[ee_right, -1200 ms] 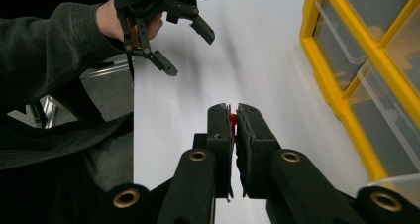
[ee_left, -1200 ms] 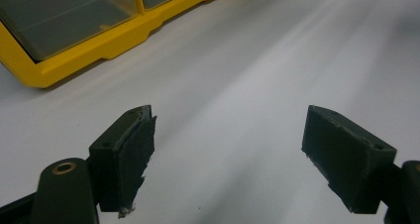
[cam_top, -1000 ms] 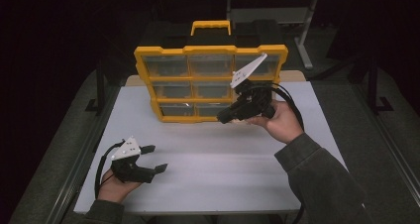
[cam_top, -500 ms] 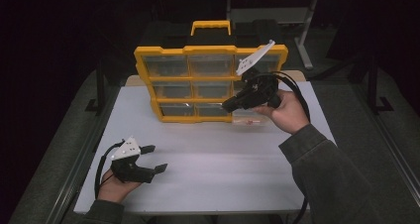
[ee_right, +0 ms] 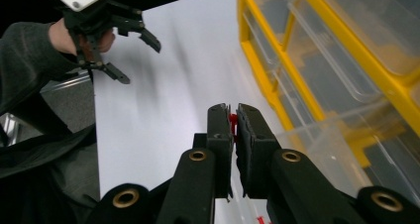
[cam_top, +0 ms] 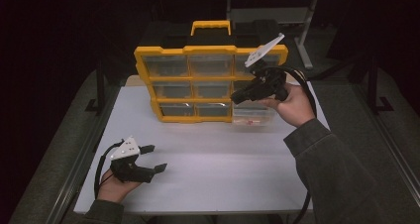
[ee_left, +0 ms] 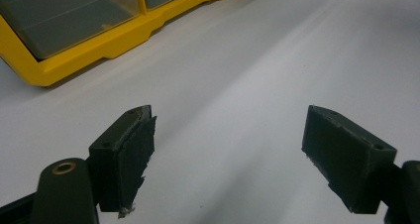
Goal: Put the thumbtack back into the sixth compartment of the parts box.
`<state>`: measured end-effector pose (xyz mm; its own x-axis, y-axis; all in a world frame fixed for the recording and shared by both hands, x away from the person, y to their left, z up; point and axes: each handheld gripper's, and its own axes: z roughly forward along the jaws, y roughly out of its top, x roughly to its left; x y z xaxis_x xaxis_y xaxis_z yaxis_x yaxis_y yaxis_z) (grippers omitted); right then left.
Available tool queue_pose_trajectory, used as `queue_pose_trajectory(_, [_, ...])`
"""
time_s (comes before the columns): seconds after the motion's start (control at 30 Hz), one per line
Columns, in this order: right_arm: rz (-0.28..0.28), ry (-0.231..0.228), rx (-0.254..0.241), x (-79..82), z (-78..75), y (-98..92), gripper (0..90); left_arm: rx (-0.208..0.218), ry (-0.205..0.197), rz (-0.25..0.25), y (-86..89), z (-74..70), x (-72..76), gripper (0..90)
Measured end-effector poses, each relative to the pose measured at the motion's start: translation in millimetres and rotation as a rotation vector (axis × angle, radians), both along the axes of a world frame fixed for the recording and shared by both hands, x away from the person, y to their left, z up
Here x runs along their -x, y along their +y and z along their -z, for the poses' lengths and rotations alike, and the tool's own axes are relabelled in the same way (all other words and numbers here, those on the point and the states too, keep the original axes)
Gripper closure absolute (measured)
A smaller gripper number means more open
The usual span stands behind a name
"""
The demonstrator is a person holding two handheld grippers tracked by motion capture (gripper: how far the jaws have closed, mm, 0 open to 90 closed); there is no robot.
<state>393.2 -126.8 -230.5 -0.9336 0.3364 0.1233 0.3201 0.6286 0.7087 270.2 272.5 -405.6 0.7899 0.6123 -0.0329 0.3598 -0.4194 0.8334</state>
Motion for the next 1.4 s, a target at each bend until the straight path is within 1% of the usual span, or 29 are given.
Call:
queue_pose_trajectory(0.07, [0.007, -0.01, 0.003, -1.0, 0.3, -3.5, 83.3, -0.003, -0.005, 0.003, 0.1, -0.7, -0.2, 20.0])
queue_pose_trajectory(0.1, [0.011, -0.014, 0.007, -1.8, 0.7, -4.5, 83.3, 0.001, 0.001, 0.0, -0.3, 0.1, 0.0, 20.0])
queue_pose_trajectory(0.2, [0.025, -0.006, 0.011, -3.4, 1.4, -7.3, 83.3, -0.003, -0.002, 0.006, -0.3, 0.2, -0.5, 19.9])
queue_pose_trajectory(0.33, [0.033, -0.018, 0.011, -5.9, 2.7, -10.4, 83.3, -0.005, -0.005, 0.005, 0.6, -0.2, -0.9, 19.9])
queue_pose_trajectory(0.37, [0.041, -0.008, 0.011, -6.0, 2.7, -10.6, 83.3, -0.005, -0.005, 0.005, 0.6, -0.2, -0.9, 19.9])
queue_pose_trajectory(0.47, [0.052, -0.011, 0.022, -7.8, 4.0, -12.9, 83.3, -0.001, 0.0, 0.002, 0.1, 0.2, -0.3, 19.9])
queue_pose_trajectory(0.5, [0.051, -0.019, 0.021, -8.6, 4.5, -14.1, 83.3, -0.004, -0.004, 0.004, 0.4, -0.4, -0.4, 19.9])
queue_pose_trajectory(0.57, [0.06, -0.014, 0.018, -9.2, 4.7, -16.0, 83.3, -0.008, -0.007, 0.008, 1.1, -0.8, -0.9, 19.9])
queue_pose_trajectory(0.63, [0.064, -0.02, 0.02, -10.5, 5.1, -17.9, 83.2, -0.007, -0.004, 0.007, 1.1, -0.7, -0.6, 19.8])
queue_pose_trajectory(0.7, [0.075, -0.009, 0.012, -9.6, 4.3, -19.3, 83.3, 0.006, -0.005, 0.003, 0.3, -1.5, -0.1, 19.8])
queue_pose_trajectory(0.77, [0.079, -0.021, 0.016, -10.3, 4.8, -21.1, 83.2, 0.003, -0.006, 0.005, 0.9, -2.3, 0.1, 19.8])
queue_pose_trajectory(0.9, [0.092, -0.017, 0.024, -11.5, 6.9, -23.8, 83.2, 0.002, -0.003, 0.003, 0.9, -1.6, 0.1, 19.8])
queue_pose_trajectory(0.93, [0.102, -0.017, 0.027, -11.6, 8.9, -25.4, 83.2, 0.0, -0.003, 0.004, 1.0, -1.7, 0.0, 19.8])
queue_pose_trajectory(1.1, [0.118, -0.007, 0.033, -14.4, 14.8, -29.8, 83.2, -0.001, -0.002, 0.005, 0.7, -1.5, 0.1, 19.8])
queue_pose_trajectory(1.23, [0.128, -0.007, 0.032, -14.5, 16.9, -33.1, 83.2, 0.006, 0.002, 0.0, 1.0, -1.6, 0.3, 19.8])
queue_pose_trajectory(1.33, [0.133, -0.005, 0.034, -15.3, 17.8, -35.5, 83.2, -0.004, 0.001, 0.006, 0.4, -0.8, 0.0, 19.9])
queue_pose_trajectory(1.4, [0.147, 0.009, 0.033, -13.7, 17.5, -36.0, 83.1, 0.0, 0.003, 0.004, -0.1, -0.9, 0.4, 19.8])
